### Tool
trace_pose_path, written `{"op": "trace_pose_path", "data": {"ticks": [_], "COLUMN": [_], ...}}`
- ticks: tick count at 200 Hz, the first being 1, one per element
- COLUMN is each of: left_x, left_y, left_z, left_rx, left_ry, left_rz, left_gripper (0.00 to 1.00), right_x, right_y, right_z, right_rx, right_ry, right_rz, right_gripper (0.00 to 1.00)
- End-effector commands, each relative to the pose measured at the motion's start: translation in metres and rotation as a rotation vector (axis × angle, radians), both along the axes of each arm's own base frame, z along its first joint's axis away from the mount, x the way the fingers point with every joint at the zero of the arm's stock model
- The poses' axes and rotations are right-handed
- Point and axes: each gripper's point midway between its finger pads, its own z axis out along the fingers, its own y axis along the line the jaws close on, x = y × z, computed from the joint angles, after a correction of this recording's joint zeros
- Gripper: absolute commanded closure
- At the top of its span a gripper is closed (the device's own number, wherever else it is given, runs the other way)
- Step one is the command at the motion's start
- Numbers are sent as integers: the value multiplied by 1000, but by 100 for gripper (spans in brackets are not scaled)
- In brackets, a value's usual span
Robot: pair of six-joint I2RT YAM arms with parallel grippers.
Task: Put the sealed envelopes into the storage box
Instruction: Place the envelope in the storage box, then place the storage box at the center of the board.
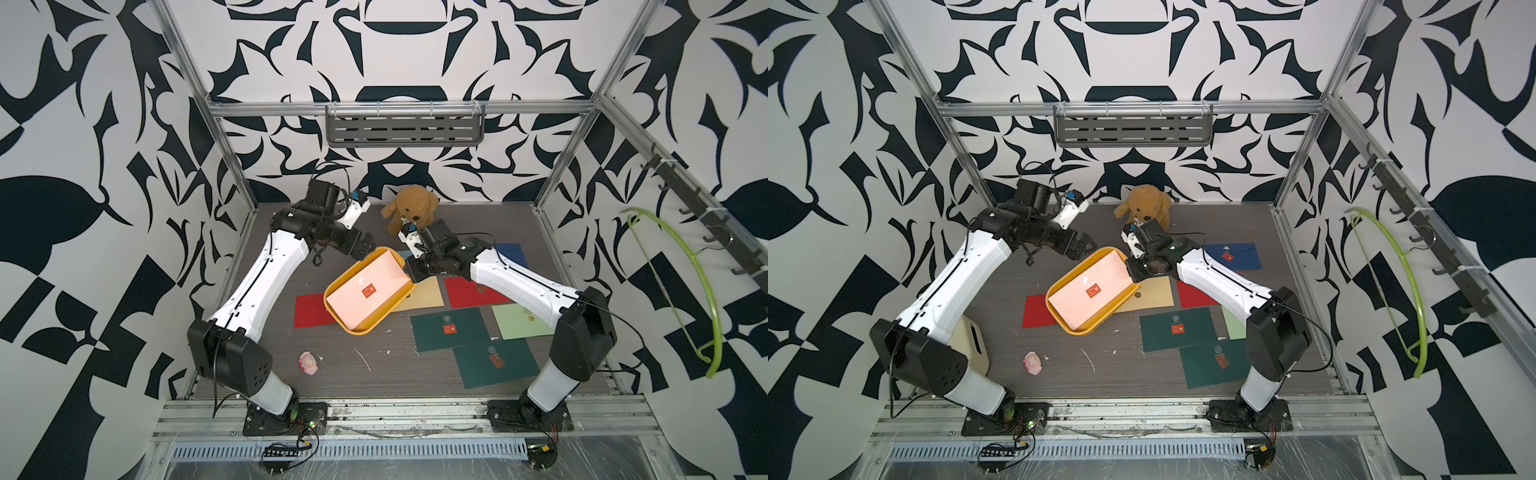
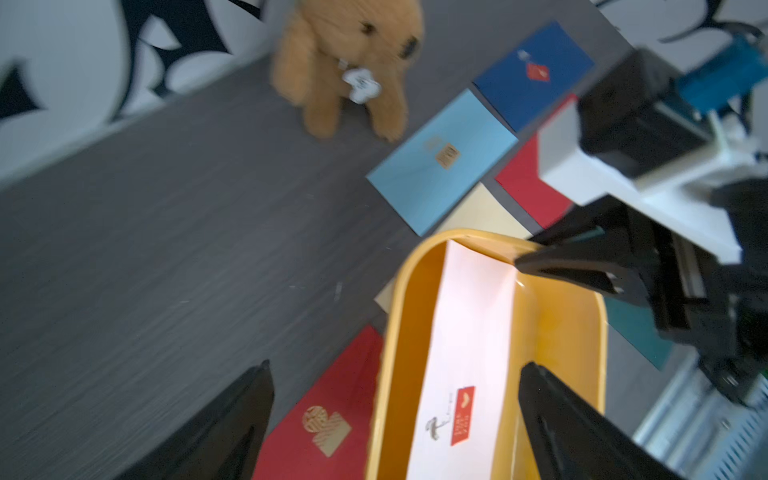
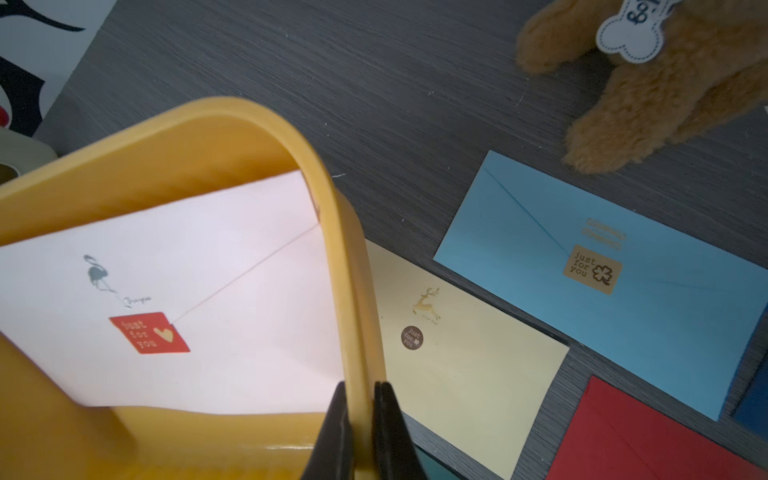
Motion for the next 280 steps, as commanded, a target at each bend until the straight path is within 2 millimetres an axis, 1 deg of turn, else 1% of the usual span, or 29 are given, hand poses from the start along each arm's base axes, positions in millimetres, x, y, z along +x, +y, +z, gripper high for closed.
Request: {"op": "trace_pose_path", "data": {"ticks": [1,9,25,33,45,58,70,88,103,131,136,149,168,188,228,250,263,280], "left_x": [38,44,53,55,55,51,44,32,18,-3,-13,-23,-36,-50,-62,-62,-63,-64], "left_y": [54,64,78,85,91,97,107,133,146,154,155,158,163,163,162,159,161,161], "left_z": [39,42,40,34,22,7,-5,-26,-45,-73,-82,-96,-110,-122,-141,-146,-147,-148], "left_rx": [-46,-101,-214,-252,-280,-255,-218,-134,-77,-42,-27,-8,12,11,-3,-1,6,14], "left_ry": [-144,-140,-99,-64,-6,47,80,105,144,201,240,266,282,313,400,433,428,439], "left_rz": [320,351,377,404,440,487,553,693,764,819,827,843,871,880,940,934,944,944], "left_gripper": [0,0,0,0,0,0,0,0,0,0,0,0,0,1,0,0,0,0], "right_x": [22,26,36,42,51,60,68,80,88,102,105,110,116,120,124,125,124,125], "right_y": [10,11,12,13,16,19,23,31,38,44,45,48,52,54,58,58,58,57], "right_z": [26,26,20,17,14,11,5,-3,-9,-16,-18,-24,-36,-45,-58,-67,-72,-74], "right_rx": [111,124,143,154,176,182,173,180,196,203,205,205,180,161,141,140,139,137], "right_ry": [-72,-69,-56,-48,-43,-49,-50,-38,-33,-39,-38,-26,-7,1,19,39,49,52], "right_rz": [-107,-138,-206,-245,-297,-346,-372,-393,-408,-458,-467,-481,-495,-501,-504,-521,-529,-536], "right_gripper": [100,100,100,100,100,100,100,100,100,100,100,100,100,100,100,100,100,100]}}
